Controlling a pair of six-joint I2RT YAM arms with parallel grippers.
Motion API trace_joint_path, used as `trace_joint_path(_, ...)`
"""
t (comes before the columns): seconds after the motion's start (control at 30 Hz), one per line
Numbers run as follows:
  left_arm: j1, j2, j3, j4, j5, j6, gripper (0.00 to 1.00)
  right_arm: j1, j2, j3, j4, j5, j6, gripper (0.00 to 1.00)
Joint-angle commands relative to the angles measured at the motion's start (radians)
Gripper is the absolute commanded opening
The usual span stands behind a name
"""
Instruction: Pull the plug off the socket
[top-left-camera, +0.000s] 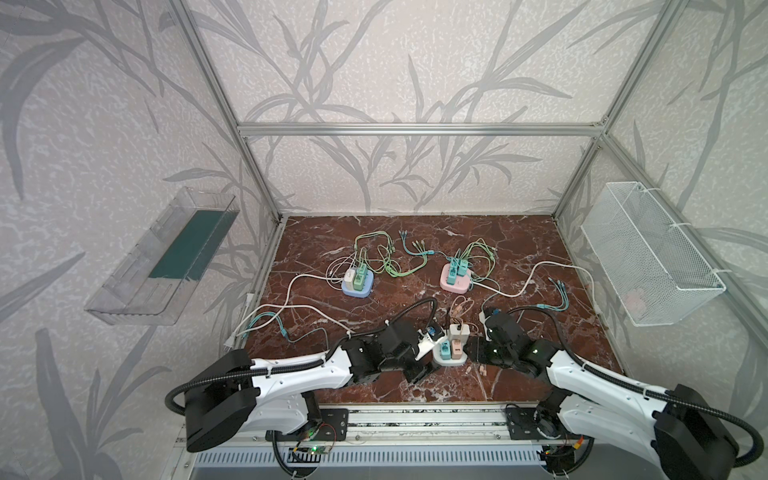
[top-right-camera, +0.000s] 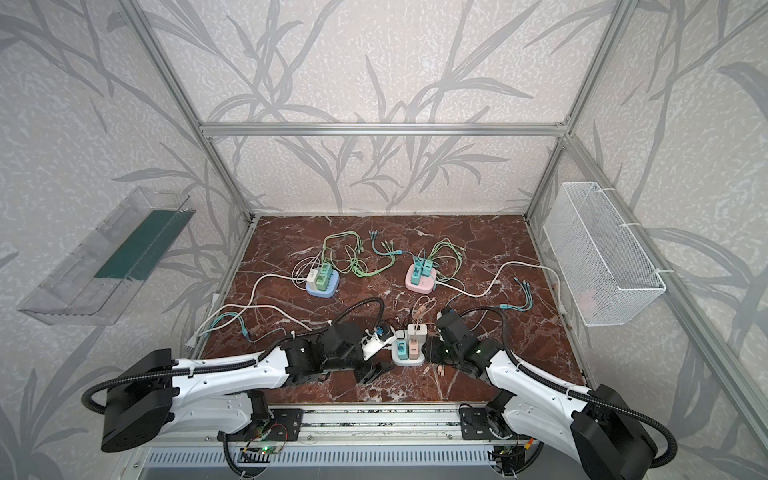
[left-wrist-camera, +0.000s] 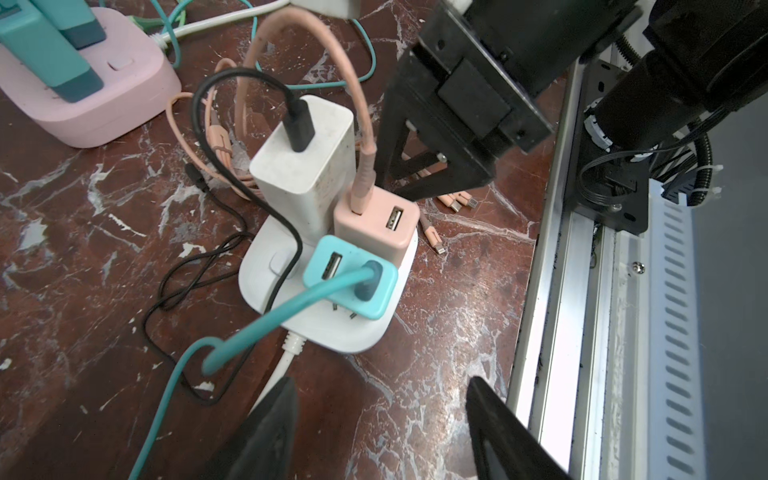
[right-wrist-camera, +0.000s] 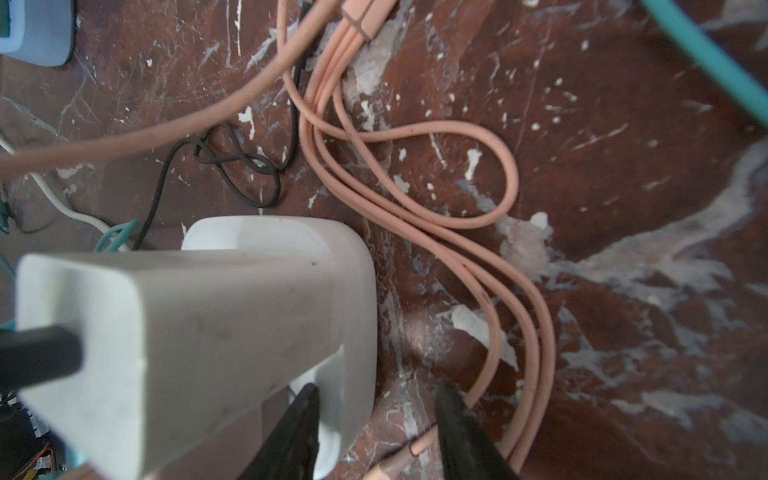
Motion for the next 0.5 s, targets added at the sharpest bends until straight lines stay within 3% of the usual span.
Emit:
trace_joint_path(0.0,-0.002,0.049,0.06,0.045,0.042,0.078,0.62,-0.013,0.013,0.016,0.03,-0.014,-0.026,0.47)
trace_joint_path(0.47,0.013,0.176,0.091,0.128,-0.021,0.151,0.65,-0.048,0.01,0.008,0.019,-0.046,-0.062,0.49)
